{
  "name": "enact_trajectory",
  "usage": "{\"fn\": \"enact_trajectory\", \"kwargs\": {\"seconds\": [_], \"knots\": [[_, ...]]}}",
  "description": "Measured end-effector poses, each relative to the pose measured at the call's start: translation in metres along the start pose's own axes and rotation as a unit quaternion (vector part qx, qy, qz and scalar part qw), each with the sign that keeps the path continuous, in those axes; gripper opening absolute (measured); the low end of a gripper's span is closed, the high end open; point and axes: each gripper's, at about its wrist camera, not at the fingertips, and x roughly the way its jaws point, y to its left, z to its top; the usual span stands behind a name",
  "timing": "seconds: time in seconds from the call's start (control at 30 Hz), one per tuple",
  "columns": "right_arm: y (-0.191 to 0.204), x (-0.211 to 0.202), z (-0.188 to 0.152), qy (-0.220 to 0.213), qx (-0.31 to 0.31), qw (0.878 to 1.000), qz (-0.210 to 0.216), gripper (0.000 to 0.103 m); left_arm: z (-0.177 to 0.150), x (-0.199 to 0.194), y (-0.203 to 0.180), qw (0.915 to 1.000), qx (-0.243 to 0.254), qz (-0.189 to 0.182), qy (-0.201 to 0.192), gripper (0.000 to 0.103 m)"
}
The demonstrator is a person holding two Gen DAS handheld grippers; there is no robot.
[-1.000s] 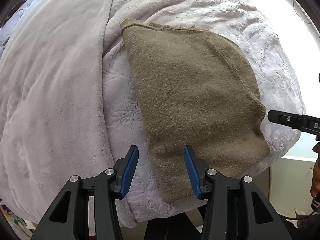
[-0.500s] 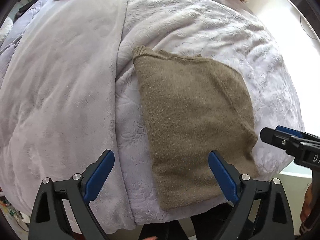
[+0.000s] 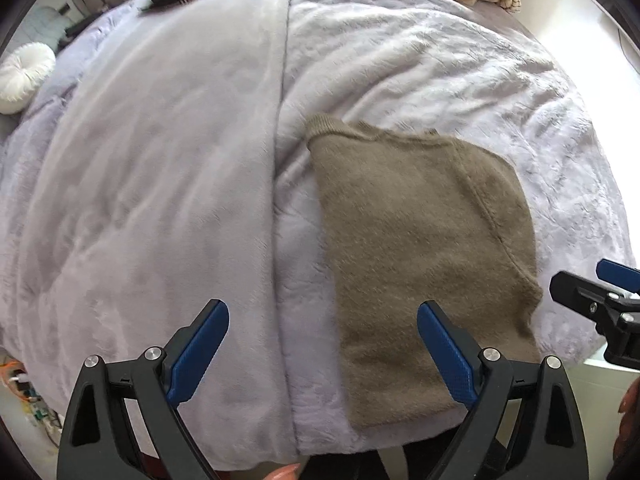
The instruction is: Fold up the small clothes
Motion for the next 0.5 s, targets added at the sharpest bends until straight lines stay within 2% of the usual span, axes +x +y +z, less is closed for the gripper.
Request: {"fn": "enact_trajectory", "kwargs": {"seconds": [0.5], "knots": [[0.0032, -0.0014, 0.0019, 0.001, 0.000, 1.000, -0.012, 0.103, 0.0032, -0.0007, 0.0026, 0.9997, -0.020, 0.000, 0.014, 0.096]]}}
